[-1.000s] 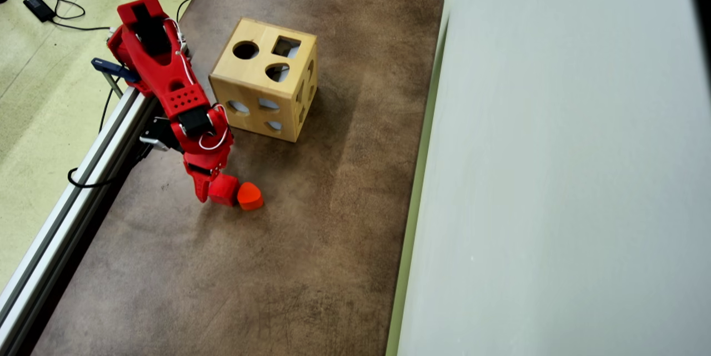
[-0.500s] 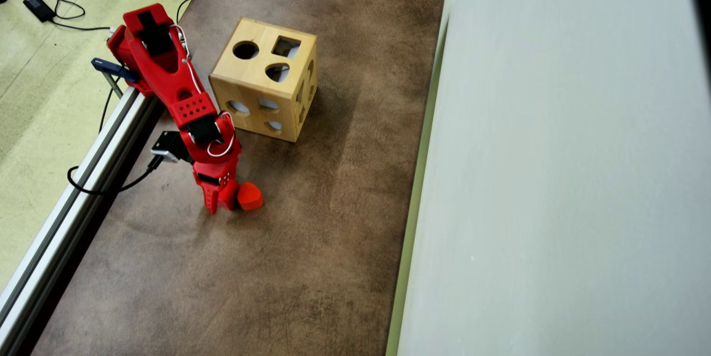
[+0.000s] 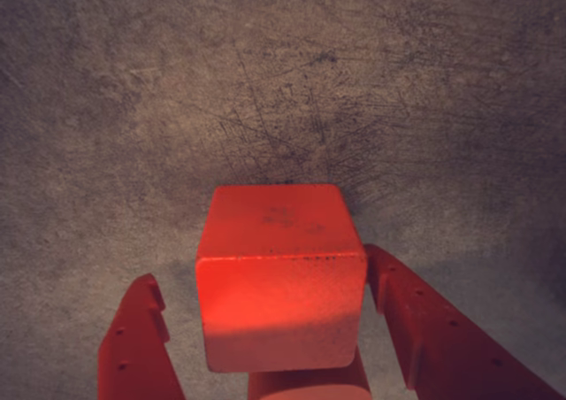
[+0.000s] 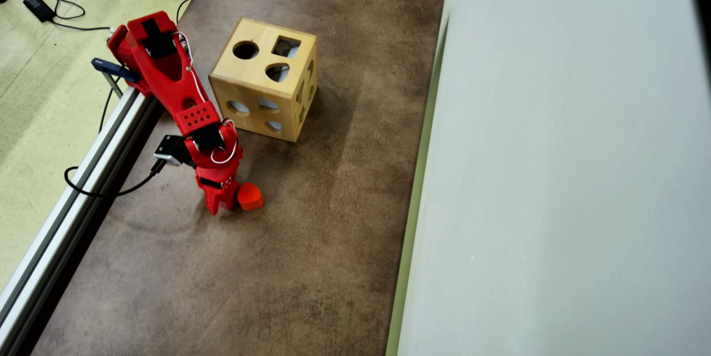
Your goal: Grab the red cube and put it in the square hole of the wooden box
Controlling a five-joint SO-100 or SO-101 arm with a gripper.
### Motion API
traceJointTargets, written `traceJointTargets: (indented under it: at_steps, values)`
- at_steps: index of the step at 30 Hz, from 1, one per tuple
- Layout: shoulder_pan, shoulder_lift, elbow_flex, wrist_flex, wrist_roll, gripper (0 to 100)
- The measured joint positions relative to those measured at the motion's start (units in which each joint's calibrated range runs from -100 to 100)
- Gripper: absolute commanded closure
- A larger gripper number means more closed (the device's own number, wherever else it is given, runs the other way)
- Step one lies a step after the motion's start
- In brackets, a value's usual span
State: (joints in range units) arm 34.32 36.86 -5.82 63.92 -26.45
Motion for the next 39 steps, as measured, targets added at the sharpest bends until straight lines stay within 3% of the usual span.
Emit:
traceJointTargets:
  at_steps: [5, 7, 27, 34, 39]
  values:
    - [-2.5, 0.0, 0.0, 0.3, 0.0, 96]
    - [-2.7, 0.0, 0.0, 0.5, 0.0, 100]
    - [-2.7, 0.0, 0.0, 0.6, 0.0, 96]
    - [-2.7, 0.0, 0.0, 0.6, 0.0, 82]
    - [-2.7, 0.0, 0.0, 0.6, 0.0, 79]
